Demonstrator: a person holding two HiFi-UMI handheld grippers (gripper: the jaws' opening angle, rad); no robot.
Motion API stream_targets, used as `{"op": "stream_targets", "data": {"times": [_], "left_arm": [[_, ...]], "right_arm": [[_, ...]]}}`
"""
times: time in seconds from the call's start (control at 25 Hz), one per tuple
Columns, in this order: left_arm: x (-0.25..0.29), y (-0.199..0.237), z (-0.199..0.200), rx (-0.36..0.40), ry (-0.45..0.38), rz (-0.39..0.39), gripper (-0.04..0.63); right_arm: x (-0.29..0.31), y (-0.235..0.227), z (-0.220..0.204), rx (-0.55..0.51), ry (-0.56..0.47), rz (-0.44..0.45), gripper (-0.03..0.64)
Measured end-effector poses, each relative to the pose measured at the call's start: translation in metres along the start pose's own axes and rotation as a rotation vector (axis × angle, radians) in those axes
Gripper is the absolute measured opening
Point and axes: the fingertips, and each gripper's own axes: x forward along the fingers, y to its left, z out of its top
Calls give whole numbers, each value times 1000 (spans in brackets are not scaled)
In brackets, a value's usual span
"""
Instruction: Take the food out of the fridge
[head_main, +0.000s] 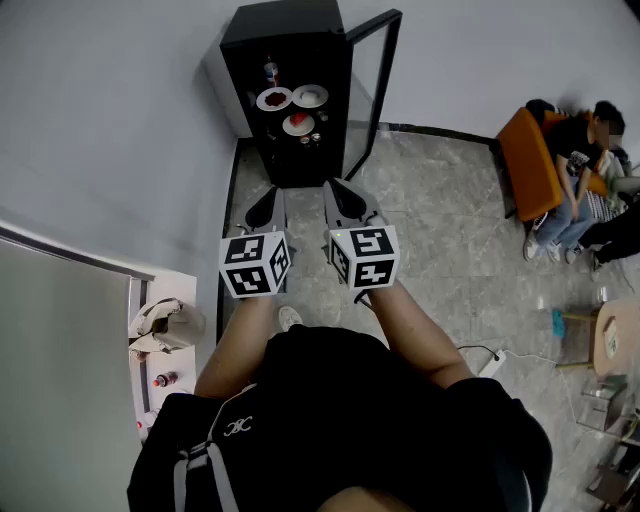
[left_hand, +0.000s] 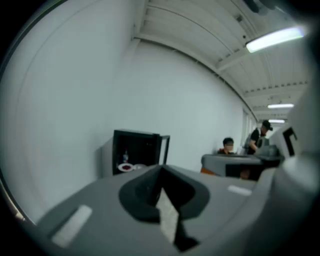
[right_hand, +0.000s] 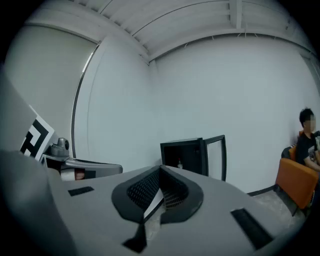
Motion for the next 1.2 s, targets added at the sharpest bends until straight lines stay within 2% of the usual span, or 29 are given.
{"op": "stream_targets", "data": {"times": [0.16,0.32,0.56,0.76,1.0,1.2], "left_arm": [[3,10,-1,3,6,-13,-2],[9,25,1,3,2,-11,-2],[16,54,3,-19,-9,-22,-2],[12,69,20,84,-69,-42,-2],[12,109,36,83,-100,-70,-2],[12,140,36,81,-106,-89,-2]], "right_arm": [[11,6,-5,-7,13,-7,-2],[27,16,-9,-7,45,21,-2],[48,25,-10,-36,47,-24,-2],[68,38,-7,-90,38,-51,-2],[102,68,7,-101,0,-61,-2],[125,92,0,-103,11,-71,-2]]}}
